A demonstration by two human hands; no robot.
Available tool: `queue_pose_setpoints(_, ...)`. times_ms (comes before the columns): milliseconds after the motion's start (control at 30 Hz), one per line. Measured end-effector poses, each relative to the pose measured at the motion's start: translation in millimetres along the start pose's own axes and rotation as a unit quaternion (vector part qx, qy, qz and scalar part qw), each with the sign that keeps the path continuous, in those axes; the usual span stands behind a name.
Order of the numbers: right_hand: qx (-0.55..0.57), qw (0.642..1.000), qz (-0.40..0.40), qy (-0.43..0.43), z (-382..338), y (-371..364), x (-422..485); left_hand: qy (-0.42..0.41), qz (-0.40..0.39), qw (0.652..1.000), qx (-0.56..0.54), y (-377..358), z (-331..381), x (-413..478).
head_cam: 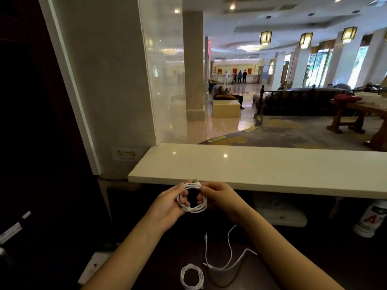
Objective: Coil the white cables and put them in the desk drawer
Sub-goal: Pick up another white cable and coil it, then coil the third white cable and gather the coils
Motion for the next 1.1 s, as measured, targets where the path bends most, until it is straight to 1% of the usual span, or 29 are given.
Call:
queue_pose_setpoints(67, 0.008, 1.0, 0.009, -0.026, 26, 3, 6, 0.017, 0.023, 1.0, 0.005, 11, -21, 5)
queue_pose_setpoints(133, 0.014, 0.998, 0.019, -0.062, 59, 7, 11, 0.055, 0.043, 0.997, 0.034, 26, -47, 8)
queue_pose_setpoints(233, 0.022, 0.992, 0.046, -0.117, 114, 15, 9, 0.14, 0.053, 0.979, 0.138, 53, -92, 6)
queue_pose_setpoints(300, 0.023, 0.985, 0.07, -0.153, 149, 16, 4, 0.176, 0.051, 0.964, 0.194, 69, -118, 2)
queue_pose_setpoints(367, 0.008, 0.977, 0.097, -0.19, 181, 16, 1, 0.188, 0.051, 0.953, 0.231, 82, -139, -1)
queue_pose_setpoints(433, -0.055, 0.97, 0.116, -0.208, 205, 15, 3, 0.193, 0.059, 0.943, 0.265, 89, -155, -3)
queue_pose_setpoints(533, -0.187, 0.955, 0.094, -0.209, 230, 11, 9, 0.191, 0.094, 0.925, 0.315, 95, -174, -2)
queue_pose_setpoints(633, -0.28, 0.936, 0.059, -0.206, 241, 6, 8, 0.189, 0.127, 0.902, 0.366, 103, -189, 2)
queue_pose_setpoints(733, -0.306, 0.933, 0.068, -0.175, 245, 3, 4, 0.183, 0.155, 0.883, 0.403, 112, -201, 9)
queue_pose_setpoints(800, -0.32, 0.934, 0.054, -0.15, 243, 4, 1, 0.169, 0.158, 0.87, 0.435, 118, -207, 13)
queue_pose_setpoints(867, -0.336, 0.933, 0.043, -0.119, 236, 8, -2, 0.162, 0.143, 0.86, 0.462, 124, -211, 16)
queue_pose_setpoints(933, -0.348, 0.932, 0.058, -0.084, 225, 20, -4, 0.163, 0.112, 0.85, 0.488, 128, -213, 17)
queue_pose_setpoints(967, -0.367, 0.926, 0.066, -0.061, 218, 28, -3, 0.164, 0.098, 0.843, 0.503, 129, -213, 17)
queue_pose_setpoints(1000, -0.405, 0.911, 0.06, -0.041, 212, 35, -2, 0.164, 0.09, 0.836, 0.516, 131, -212, 19)
queue_pose_setpoints(1033, -0.461, 0.886, 0.037, -0.032, 208, 42, -1, 0.161, 0.092, 0.829, 0.528, 134, -209, 20)
queue_pose_setpoints(1100, -0.573, 0.816, -0.031, -0.07, 207, 55, -1, 0.139, 0.114, 0.807, 0.562, 139, -199, 25)
Point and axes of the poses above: each hand's wrist, its own x-axis towards the middle knuckle, its own y-axis out of the back of the hand, z = x × y, the point moved 3 cm from there along x, towards the middle knuckle, and after that the axes turned 12 degrees about x, right-handed, at the moved point
